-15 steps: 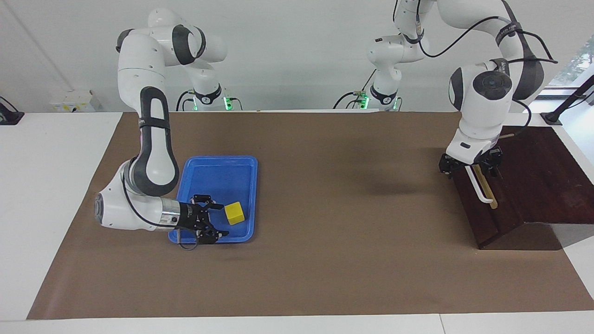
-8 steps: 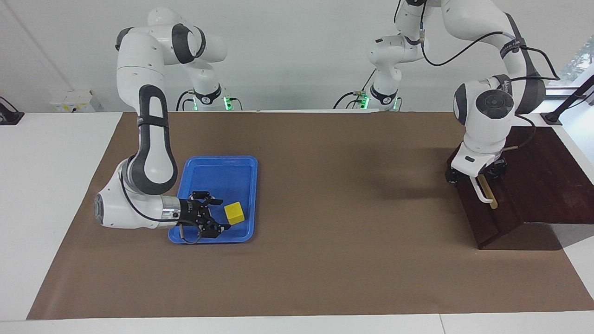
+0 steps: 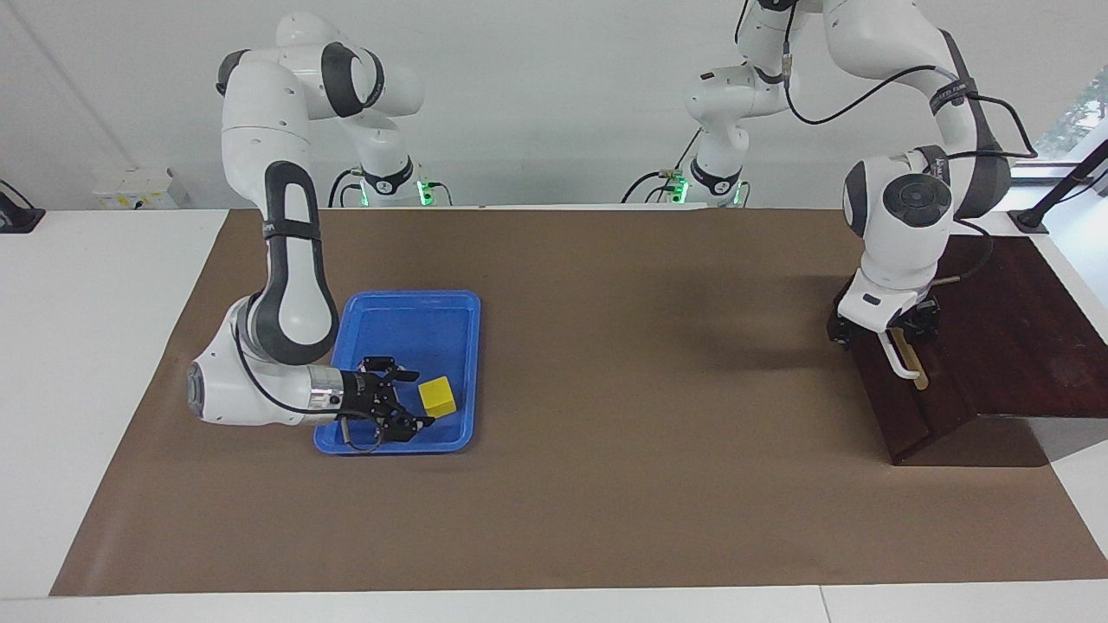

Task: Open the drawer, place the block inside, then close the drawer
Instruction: 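Reach the right gripper down over the yellow block in the tray, then grasp the yellow block with the right gripper while the left gripper pulls the drawer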

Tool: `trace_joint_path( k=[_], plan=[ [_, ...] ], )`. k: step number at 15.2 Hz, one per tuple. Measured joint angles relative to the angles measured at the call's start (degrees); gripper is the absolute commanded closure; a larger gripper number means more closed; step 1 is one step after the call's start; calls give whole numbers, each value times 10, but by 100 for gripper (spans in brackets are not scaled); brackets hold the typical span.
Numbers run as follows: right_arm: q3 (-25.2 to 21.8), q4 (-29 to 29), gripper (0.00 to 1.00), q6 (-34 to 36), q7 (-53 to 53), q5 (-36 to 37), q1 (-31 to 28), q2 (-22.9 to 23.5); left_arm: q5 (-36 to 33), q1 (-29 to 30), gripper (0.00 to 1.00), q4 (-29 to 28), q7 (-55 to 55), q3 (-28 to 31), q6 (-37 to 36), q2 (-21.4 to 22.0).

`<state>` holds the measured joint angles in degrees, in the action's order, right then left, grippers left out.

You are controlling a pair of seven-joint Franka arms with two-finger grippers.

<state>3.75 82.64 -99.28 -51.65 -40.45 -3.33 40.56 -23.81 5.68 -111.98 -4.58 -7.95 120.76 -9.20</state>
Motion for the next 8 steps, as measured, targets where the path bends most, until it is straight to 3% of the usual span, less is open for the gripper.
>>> trace_joint_path(
  k=[8],
  plan=[
    [0,2,19,0,0,0,0,-2,-1,-10,0,-8,0,-5,2,0]
  ],
)
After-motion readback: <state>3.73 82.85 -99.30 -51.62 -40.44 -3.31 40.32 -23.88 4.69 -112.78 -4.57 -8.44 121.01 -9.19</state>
